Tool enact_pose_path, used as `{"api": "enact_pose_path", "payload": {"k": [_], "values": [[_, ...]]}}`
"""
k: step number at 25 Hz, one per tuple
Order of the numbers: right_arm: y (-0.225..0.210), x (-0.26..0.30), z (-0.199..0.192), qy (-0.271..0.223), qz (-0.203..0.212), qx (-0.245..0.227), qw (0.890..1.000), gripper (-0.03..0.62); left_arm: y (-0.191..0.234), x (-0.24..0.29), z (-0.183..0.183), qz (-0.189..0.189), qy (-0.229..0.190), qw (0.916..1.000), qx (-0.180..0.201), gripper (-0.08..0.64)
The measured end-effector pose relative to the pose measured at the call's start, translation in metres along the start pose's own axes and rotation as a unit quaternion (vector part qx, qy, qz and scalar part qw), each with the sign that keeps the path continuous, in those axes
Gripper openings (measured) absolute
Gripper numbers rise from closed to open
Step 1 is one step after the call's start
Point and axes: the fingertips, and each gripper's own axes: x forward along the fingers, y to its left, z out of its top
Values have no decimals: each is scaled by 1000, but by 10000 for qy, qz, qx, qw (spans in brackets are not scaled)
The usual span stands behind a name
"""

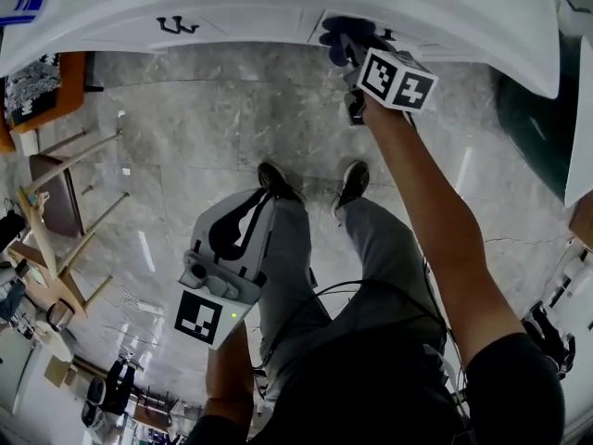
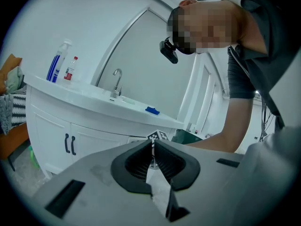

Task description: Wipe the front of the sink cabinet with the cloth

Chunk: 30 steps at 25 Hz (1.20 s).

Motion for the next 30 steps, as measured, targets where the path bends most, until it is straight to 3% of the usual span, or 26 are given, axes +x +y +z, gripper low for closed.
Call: {"api": "enact_pose_path", "payload": {"k": [3, 7, 9, 11, 13, 17, 21, 24, 28, 30], "values": [[7, 20, -15, 146, 140, 341, 9992, 61, 1, 7, -3, 2, 35, 10000, 11, 14], [-67, 8, -34, 243, -496, 707, 9960, 61, -1, 17, -5, -42, 16, 10000, -27, 14], [-98, -1, -38, 440, -531, 214, 9974, 69, 0, 21, -6, -65, 7, 10000, -50, 14], [-107, -3, -40, 687, -419, -652, 9946, 71, 1, 20, -8, -74, 11, 9999, -79, 14], [-106, 1, -43, 811, -359, -897, 9920, 69, 5, 18, -10, -49, 26, 9999, -100, 14], [-80, 33, -45, 767, -281, -4, 9967, 67, 11, 18, -15, 6, 96, 9999, -119, 14], [-63, 53, -56, 638, -249, 400, 9969, 66, 10, 21, -12, -11, 119, 9999, -92, 14], [-98, 34, -57, 438, -610, 617, 9953, 66, 10, 25, -11, -63, 129, 9999, -70, 14], [-177, -20, -37, 213, -1423, 427, 9887, 64, 10, 35, -15, -138, 106, 9998, -127, 14], [-199, -43, -26, 86, -1585, 395, 9865, 64, 8, 38, -17, -177, 88, 9997, -174, 14]]}}
